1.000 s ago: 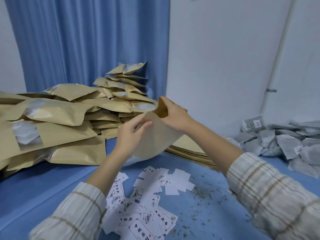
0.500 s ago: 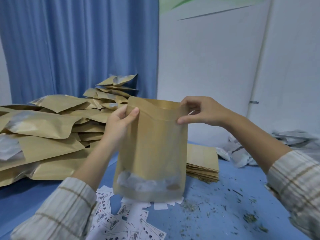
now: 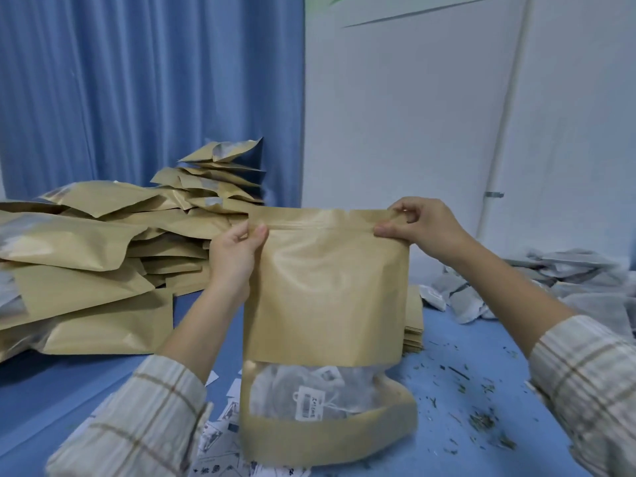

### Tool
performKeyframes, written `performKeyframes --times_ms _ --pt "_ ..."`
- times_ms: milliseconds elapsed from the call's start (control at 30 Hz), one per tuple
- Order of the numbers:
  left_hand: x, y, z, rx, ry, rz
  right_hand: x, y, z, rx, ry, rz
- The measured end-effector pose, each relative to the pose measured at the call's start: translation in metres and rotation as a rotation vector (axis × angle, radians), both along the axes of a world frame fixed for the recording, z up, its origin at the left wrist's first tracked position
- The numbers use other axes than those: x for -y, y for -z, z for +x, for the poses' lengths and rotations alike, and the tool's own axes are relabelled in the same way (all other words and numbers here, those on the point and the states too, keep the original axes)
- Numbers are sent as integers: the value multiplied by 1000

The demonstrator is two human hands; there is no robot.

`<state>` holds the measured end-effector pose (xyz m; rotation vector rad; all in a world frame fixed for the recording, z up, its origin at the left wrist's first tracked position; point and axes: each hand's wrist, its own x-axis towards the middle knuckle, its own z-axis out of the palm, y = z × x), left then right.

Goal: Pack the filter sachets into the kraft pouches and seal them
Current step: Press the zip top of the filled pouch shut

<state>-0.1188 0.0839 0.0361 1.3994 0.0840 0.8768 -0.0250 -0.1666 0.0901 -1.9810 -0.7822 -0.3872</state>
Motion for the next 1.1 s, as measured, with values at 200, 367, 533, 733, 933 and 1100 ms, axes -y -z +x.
performKeyframes --times_ms 200,367,533,733,933,1100 --pt "4 20 9 -103 75 -71 3 15 15 -2 6 -44" --pt "11 11 11 -227 258 -20 2 28 23 2 92 -175" --pt "19 3 20 -187 182 43 -4 22 25 29 85 -329" --pt "33 1 30 -108 158 170 -55 -9 9 138 -32 -545" --pt "27 6 26 -19 182 103 -60 -10 9 169 -52 -507" --pt "34 4 26 4 127 135 -65 -15 4 171 -90 -463"
